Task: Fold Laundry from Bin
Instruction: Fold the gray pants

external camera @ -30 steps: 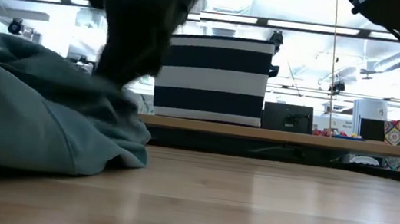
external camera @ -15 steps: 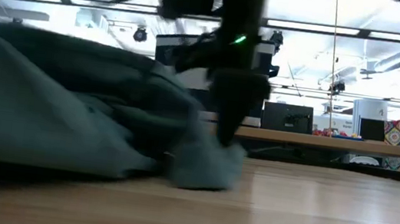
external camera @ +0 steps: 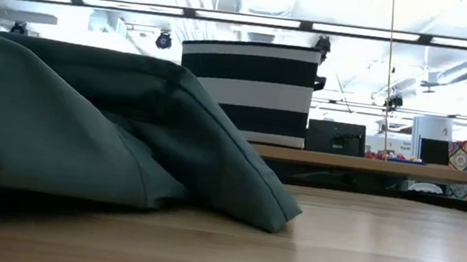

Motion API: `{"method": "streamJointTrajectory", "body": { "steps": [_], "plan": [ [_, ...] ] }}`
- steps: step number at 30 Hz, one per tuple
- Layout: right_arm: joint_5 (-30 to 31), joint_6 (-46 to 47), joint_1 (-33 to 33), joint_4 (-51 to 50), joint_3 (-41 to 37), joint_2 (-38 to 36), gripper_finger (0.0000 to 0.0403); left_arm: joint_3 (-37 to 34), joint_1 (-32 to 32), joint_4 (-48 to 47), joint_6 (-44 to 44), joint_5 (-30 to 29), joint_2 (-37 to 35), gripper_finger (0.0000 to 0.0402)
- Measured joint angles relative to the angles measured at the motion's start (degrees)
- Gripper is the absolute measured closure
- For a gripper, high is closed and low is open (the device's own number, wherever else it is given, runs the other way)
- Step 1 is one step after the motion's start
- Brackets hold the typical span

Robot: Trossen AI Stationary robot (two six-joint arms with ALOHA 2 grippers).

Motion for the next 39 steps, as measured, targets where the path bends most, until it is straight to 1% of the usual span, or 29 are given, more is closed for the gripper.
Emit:
{"method": "streamJointTrajectory", "body": {
  "steps": [2, 4, 6, 7, 9, 11, 14, 16, 17, 18, 19, 20, 21, 22, 23, 24, 25, 26, 28, 30, 32, 34, 36, 37, 39],
  "plan": [
    [0.24, 3.60, 0.18, -0.22, 1.30, 0.93, 0.0243, -0.13, -0.03, -4.03, -1.44, 0.32, 2.28, 0.0212],
    [0.15, 7.91, 0.51, -0.22, 2.20, 1.86, 0.0243, -1.00, 0.01, -4.28, -2.08, 0.32, 4.56, 0.0212],
    [0.10, 11.90, 1.12, -0.10, 3.32, 2.43, 0.0243, -2.46, 0.10, -0.90, -0.83, 0.67, 6.87, 0.0212],
    [0.10, 13.37, 1.30, -0.14, 4.01, 2.79, 0.0243, -3.48, 0.32, 2.39, 0.72, 1.62, 8.16, 0.0212],
    [0.08, 15.03, 2.08, -0.03, 5.78, 3.22, 0.0243, -5.98, 1.00, 11.90, 4.51, 4.46, 10.64, 0.0212],
    [-0.21, 15.74, 2.75, -0.40, 7.80, 3.50, 0.0243, -8.60, 2.77, 23.44, 6.69, 4.96, 13.58, 0.0212],
    [-1.67, 15.76, 3.45, -3.81, 12.18, 3.38, 0.0243, -10.90, 8.39, 42.23, 11.19, 5.39, 18.49, 0.0212],
    [-1.96, 15.04, 3.81, -8.71, 16.24, 3.16, 0.0243, -10.55, 13.42, 56.37, 16.23, 6.61, 21.08, 0.0212],
    [-1.94, 14.65, 3.91, -12.11, 18.53, 3.08, 0.0243, -9.16, 15.95, 62.99, 19.27, 8.74, 22.15, 0.0212],
    [-1.92, 14.44, 4.05, -15.43, 20.67, 3.00, 0.0243, -7.03, 18.13, 69.58, 23.29, 12.51, 23.08, 0.0212],
    [-1.85, 14.44, 4.29, -18.67, 22.53, 2.96, 0.0243, -4.24, 20.04, 74.38, 27.52, 17.58, 23.61, 0.0212],
    [-1.82, 14.67, 4.38, -21.63, 23.95, 2.89, 0.0243, -0.74, 21.55, 76.78, 31.17, 22.64, 23.91, 0.0212],
    [-1.57, 15.04, 4.61, -24.25, 24.80, 2.81, 0.0243, 3.15, 22.71, 76.46, 33.86, 27.07, 23.96, 0.0212],
    [-1.17, 15.47, 4.96, -26.45, 25.29, 2.81, 0.0243, 7.08, 23.33, 73.75, 36.21, 29.82, 23.66, 0.0212],
    [-0.68, 15.70, 5.40, -28.32, 25.46, 2.81, 0.0243, 11.06, 23.44, 68.16, 38.71, 30.78, 23.16, 0.0212],
    [0.30, 15.82, 6.04, -29.49, 25.30, 2.81, 0.0243, 15.03, 23.27, 60.71, 41.63, 30.30, 22.70, 0.0212],
    [1.68, 15.85, 6.72, -29.52, 24.53, 2.81, 0.0243, 19.07, 22.62, 53.05, 44.68, 28.10, 22.32, 0.0212],
    [3.22, 15.85, 7.35, -29.48, 23.57, 2.82, 0.0243, 22.86, 21.65, 45.35, 47.09, 24.50, 21.99, 0.0212],
    [7.14, 15.86, 8.53, -29.02, 21.07, 3.28, 0.0243, 30.22, 18.69, 29.31, 49.84, 13.70, 21.55, 0.0212],
    [11.00, 15.87, 9.16, -27.64, 17.81, 4.31, 0.0243, 36.00, 15.11, 16.62, 49.45, 2.14, 21.49, 0.0212],
    [14.12, 16.90, 8.91, -24.68, 13.96, 5.54, 0.0243, 39.16, 11.66, 6.99, 46.17, -7.63, 21.49, 0.0212],
    [16.10, 21.81, 7.20, -20.34, 9.72, 7.31, 0.0243, 40.42, 9.23, 2.39, 41.93, -14.73, 21.48, 0.0212],
    [15.79, 28.64, 4.71, -13.61, 5.83, 9.40, 0.0243, 40.17, 7.41, 0.06, 38.60, -20.58, 21.35, 0.0212],
    [14.04, 30.14, 3.57, -10.05, 4.10, 10.55, 0.0243, 39.52, 6.87, 0.14, 37.49, -23.08, 21.29, 0.0212],
    [6.90, 29.79, 1.56, -5.30, 1.56, 13.27, 0.0243, 37.93, 6.15, -0.07, 35.85, -25.35, 21.31, 0.0212]
  ]
}}
